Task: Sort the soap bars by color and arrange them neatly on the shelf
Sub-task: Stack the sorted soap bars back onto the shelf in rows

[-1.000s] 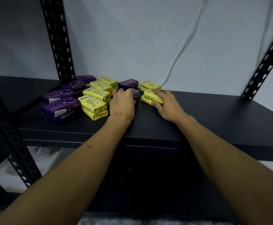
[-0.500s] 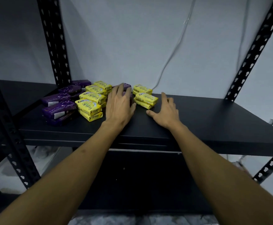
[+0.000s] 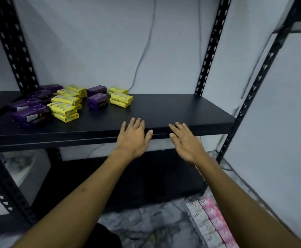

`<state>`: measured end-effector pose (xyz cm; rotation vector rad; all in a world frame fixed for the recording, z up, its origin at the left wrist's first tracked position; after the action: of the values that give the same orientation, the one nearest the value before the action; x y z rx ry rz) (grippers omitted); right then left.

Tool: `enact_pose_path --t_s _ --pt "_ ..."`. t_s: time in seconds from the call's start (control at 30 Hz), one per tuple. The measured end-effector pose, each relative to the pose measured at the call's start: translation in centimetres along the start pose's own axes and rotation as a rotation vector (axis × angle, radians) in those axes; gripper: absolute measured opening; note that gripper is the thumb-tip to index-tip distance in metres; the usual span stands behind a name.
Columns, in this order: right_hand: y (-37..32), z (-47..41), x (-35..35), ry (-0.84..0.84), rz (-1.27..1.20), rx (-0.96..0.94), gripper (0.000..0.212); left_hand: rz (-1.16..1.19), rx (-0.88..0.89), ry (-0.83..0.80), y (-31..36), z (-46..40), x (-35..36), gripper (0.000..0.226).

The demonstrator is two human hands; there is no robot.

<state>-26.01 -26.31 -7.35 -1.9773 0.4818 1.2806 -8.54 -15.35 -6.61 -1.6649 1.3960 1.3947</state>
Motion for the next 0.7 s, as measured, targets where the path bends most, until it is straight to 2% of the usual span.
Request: enact_pose_path --t_s 0.1,0.17,0.4,0.57,0.7 --pt "4.4 5.2 -0.5 0.054 -0.102 0.138 0.048 0.107 0.073 0.109 3.9 3.1 2.5 0.062" --pt "8.1 9.1 -0.1 0.076 -0.168 0.257 0.050 0.221 0.106 0.082 6.9 5.0 5.3 0.058" --pt "20.2 21.2 3.7 0.048 -0.324 0.654 0.046 0.380 0.166 -0.332 17.8 11.4 18.3 0.058" --pt "26.1 27.1 7.6 -0.023 -0.406 0.985 0.038 0.470 0.085 -0.600 21.8 16.0 26.1 0.053" --pt "29.5 30.4 12.1 -0.017 -0.516 1.215 0.047 0.554 -0.004 -0.776 24.4 18.8 30.7 0.047"
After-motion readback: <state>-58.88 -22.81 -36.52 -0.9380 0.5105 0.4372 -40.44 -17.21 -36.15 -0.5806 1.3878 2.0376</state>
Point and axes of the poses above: each hand's wrist, its own z-axis away from the middle knuckle, its own x-axis out of the palm, y = z × x, the point moved 2 cm from there along -z, towards the middle knuckle, and after that the axes turned 3 degrees about x, right-handed, at the moved point
